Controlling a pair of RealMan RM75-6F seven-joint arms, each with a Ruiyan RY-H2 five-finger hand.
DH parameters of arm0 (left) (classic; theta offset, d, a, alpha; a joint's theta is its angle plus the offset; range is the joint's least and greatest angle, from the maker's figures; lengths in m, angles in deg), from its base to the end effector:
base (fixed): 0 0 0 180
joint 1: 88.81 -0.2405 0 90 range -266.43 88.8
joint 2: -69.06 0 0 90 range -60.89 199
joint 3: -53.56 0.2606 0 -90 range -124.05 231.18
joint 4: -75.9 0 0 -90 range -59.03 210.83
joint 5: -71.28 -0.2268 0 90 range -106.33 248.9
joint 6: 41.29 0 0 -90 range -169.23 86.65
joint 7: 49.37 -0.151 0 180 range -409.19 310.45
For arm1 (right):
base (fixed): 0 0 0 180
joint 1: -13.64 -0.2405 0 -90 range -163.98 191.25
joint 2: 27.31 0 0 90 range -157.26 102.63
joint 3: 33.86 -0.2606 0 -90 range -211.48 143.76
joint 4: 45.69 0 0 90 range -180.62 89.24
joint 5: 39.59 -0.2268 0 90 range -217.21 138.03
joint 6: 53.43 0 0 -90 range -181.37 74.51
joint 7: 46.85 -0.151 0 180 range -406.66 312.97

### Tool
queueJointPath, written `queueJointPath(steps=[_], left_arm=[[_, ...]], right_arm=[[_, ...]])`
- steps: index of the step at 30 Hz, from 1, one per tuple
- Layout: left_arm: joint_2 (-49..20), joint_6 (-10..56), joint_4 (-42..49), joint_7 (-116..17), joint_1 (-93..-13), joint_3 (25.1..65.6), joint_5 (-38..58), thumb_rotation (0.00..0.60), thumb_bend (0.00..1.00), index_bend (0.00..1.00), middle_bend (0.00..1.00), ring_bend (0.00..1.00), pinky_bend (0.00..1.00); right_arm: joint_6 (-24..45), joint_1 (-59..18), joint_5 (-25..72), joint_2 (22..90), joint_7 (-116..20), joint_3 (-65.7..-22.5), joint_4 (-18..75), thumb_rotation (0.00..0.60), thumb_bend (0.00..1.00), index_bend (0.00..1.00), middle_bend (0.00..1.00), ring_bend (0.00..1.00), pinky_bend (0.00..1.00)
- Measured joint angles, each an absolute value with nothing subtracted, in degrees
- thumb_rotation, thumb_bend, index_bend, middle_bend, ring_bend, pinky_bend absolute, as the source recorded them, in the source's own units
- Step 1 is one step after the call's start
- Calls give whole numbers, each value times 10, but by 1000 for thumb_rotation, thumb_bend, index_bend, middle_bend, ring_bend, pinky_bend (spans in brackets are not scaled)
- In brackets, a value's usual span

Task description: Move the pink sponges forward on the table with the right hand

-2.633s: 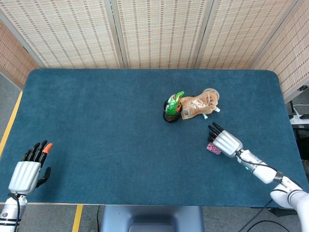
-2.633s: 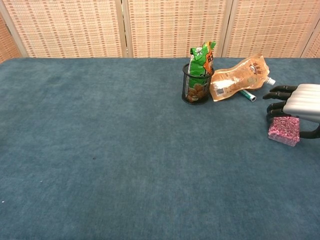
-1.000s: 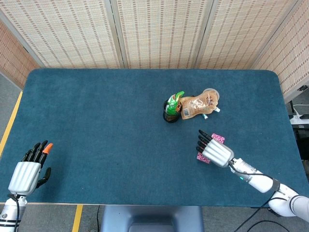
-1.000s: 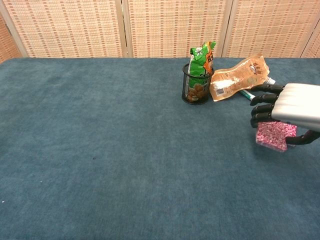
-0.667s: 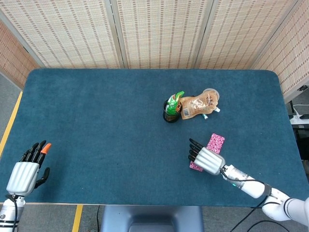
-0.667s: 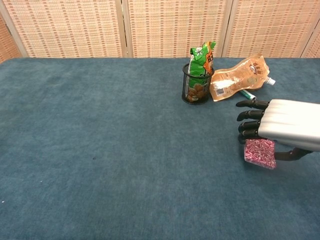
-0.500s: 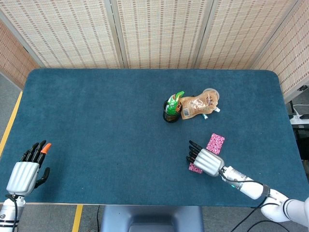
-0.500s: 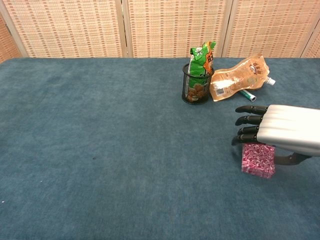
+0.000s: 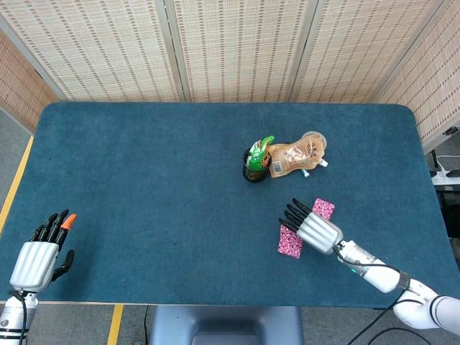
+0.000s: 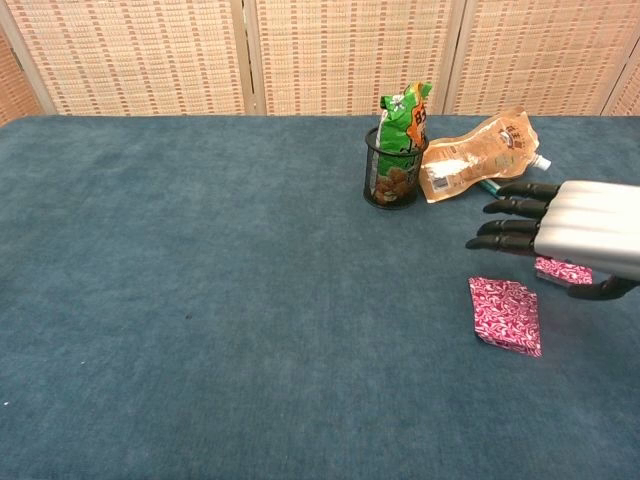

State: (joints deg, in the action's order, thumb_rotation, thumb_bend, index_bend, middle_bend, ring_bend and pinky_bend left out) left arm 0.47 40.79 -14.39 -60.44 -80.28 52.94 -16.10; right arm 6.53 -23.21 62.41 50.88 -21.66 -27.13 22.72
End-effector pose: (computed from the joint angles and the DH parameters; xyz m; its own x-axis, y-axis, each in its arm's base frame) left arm -0.3113 0.2005 0.1086 0.5379 0.0541 0.8412 0.8409 -0.1055 -0.5309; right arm -0.2656 -0.3151 0.0137 0.9279 0.1762 0.3286 -0.1258 -0.6819 0.7206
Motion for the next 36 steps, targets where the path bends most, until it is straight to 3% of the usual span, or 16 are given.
queueJointPath(steps=[8, 22, 36], left_arm=[[2, 408, -146, -614, -804, 531, -161, 600, 476, 0, 22, 53, 213], [-2, 400, -152, -628, -801, 528, -150, 600, 478, 0, 30, 61, 218], [0, 396, -151, -624, -801, 527, -146, 600, 477, 0, 33, 62, 221]], right_arm=[[50, -242, 614, 508, -270, -276, 147, 600, 181, 0, 92, 0, 29], [48, -241, 633, 555, -331, -249, 24, 600, 180, 53, 87, 0, 29], [73, -236, 638, 592, -352, -245, -25, 600, 179, 219, 239, 39, 49]])
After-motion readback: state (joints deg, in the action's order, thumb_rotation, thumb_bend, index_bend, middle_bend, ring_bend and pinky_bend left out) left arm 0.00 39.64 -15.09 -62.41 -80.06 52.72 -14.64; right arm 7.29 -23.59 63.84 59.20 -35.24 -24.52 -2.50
